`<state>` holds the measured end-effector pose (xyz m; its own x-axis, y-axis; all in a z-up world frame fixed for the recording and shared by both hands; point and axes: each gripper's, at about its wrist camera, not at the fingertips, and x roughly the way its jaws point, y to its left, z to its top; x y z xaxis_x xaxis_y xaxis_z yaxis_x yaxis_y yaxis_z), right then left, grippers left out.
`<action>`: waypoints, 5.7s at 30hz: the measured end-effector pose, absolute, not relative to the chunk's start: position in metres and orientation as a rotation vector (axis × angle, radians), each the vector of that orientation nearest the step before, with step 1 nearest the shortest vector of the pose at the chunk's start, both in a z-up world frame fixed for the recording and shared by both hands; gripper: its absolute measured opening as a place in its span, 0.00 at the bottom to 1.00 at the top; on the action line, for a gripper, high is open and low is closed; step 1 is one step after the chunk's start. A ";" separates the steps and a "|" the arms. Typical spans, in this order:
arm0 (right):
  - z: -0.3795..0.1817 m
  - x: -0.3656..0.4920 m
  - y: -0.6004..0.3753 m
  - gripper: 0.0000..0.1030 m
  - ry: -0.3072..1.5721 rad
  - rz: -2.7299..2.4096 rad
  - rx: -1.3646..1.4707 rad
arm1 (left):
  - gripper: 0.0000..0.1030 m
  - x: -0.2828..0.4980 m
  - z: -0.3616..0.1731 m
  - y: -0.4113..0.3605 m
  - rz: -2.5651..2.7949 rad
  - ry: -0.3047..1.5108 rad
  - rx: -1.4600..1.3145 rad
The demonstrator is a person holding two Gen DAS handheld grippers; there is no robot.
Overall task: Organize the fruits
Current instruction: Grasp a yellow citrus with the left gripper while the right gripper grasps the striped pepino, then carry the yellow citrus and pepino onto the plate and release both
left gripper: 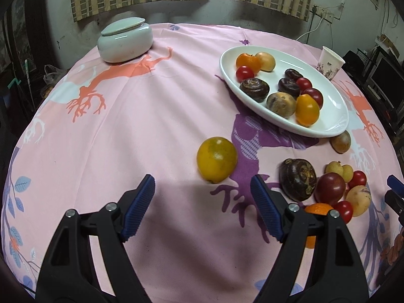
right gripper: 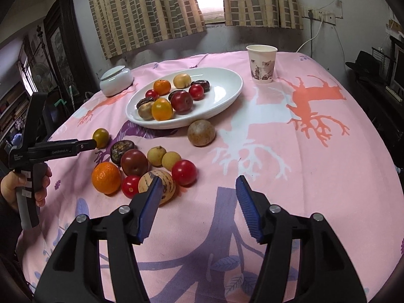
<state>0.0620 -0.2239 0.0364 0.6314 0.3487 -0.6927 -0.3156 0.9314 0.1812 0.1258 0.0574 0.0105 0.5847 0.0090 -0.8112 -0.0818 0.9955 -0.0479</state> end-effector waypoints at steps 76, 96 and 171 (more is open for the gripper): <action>-0.002 0.086 -0.156 0.58 0.926 0.293 -0.020 | 0.38 0.082 0.002 0.021 -0.039 0.896 -0.054; 0.021 0.073 -0.155 0.39 0.891 0.320 -0.041 | 0.38 0.084 -0.001 0.022 -0.043 0.904 -0.062; 0.077 0.148 -0.188 0.51 0.729 0.347 -0.037 | 0.85 0.158 0.080 -0.029 -0.021 0.750 -0.022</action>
